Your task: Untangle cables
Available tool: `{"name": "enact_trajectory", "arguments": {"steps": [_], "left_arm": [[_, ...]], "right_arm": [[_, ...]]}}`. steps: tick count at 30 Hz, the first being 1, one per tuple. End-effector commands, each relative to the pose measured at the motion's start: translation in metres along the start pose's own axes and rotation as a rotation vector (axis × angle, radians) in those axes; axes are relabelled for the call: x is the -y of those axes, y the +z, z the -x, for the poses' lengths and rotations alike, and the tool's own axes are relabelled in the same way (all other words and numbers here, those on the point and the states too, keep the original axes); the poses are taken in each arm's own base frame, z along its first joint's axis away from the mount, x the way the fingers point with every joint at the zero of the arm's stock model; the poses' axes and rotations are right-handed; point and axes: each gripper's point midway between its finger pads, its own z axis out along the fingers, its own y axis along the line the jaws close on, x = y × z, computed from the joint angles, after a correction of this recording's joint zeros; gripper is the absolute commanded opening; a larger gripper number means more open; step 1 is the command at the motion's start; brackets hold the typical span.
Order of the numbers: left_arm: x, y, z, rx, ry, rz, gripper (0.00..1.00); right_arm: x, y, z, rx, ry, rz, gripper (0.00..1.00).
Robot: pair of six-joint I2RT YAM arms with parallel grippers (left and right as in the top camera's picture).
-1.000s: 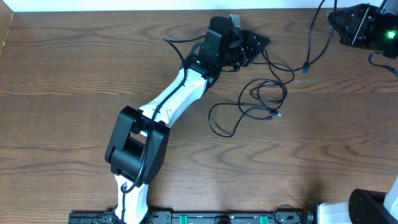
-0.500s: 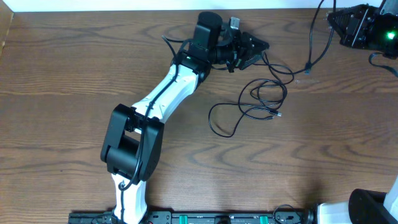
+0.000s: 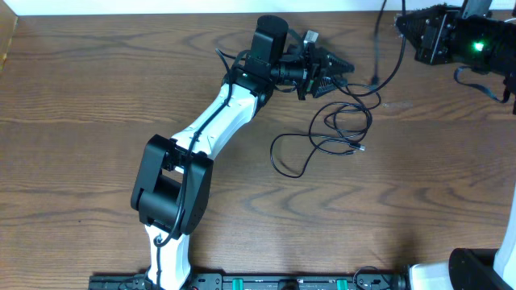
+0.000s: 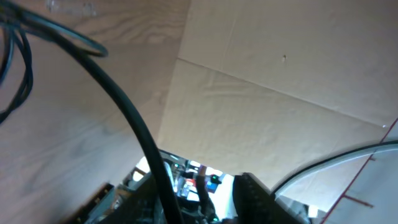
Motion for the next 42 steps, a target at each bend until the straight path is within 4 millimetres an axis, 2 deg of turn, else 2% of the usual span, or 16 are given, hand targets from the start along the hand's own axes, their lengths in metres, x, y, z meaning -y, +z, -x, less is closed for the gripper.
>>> {"name": "enact_trajectory", "arguments": {"steps": [1, 7, 10, 12, 15, 17, 20, 24, 29, 34, 38, 42], "left_arm": [[0.004, -0.001, -0.003, -0.02, 0.023, -0.008, 0.26], [0.003, -0.004, 0.002, 0.002, 0.242, -0.006, 0.08], [0.001, -0.009, 0.009, 0.027, 0.403, 0.005, 0.08], [-0.008, -0.013, 0.016, 0.047, 0.48, 0.037, 0.07], [-0.035, -0.027, 0.037, 0.135, 0.433, 0.155, 0.07], [-0.044, -0.038, 0.05, 0.18, 0.451, 0.203, 0.07], [-0.036, -0.053, 0.06, 0.222, 0.472, 0.2, 0.07], [0.002, -0.082, 0.061, 0.299, 0.57, 0.184, 0.07], [0.042, -0.131, 0.042, 0.475, 0.715, 0.324, 0.07], [0.065, -0.181, 0.0, 0.607, 0.831, 0.505, 0.07], [0.081, -0.2, -0.032, 0.628, 0.893, 0.525, 0.08], [0.098, -0.209, -0.052, 0.652, 0.938, 0.498, 0.07]], "right_arm": [[0.002, 0.0, 0.001, 0.007, -0.024, -0.019, 0.01], [0.006, -0.002, 0.003, 0.011, -0.017, -0.028, 0.01], [0.006, -0.002, 0.002, 0.009, -0.016, -0.029, 0.01], [0.007, -0.002, 0.001, 0.005, -0.013, -0.034, 0.01], [0.015, -0.002, -0.002, -0.003, -0.005, -0.077, 0.01], [0.022, -0.003, -0.004, -0.011, 0.004, -0.114, 0.01], [0.031, -0.004, -0.007, -0.019, 0.012, -0.17, 0.01], [0.041, -0.006, -0.01, -0.026, 0.019, -0.227, 0.01], [0.05, -0.005, -0.014, -0.044, 0.042, -0.265, 0.01], [0.06, 0.01, -0.022, -0.086, 0.086, -0.271, 0.01], [0.067, 0.03, -0.032, -0.144, 0.114, -0.242, 0.01], [0.077, 0.048, -0.045, -0.213, 0.147, -0.239, 0.01]]}}
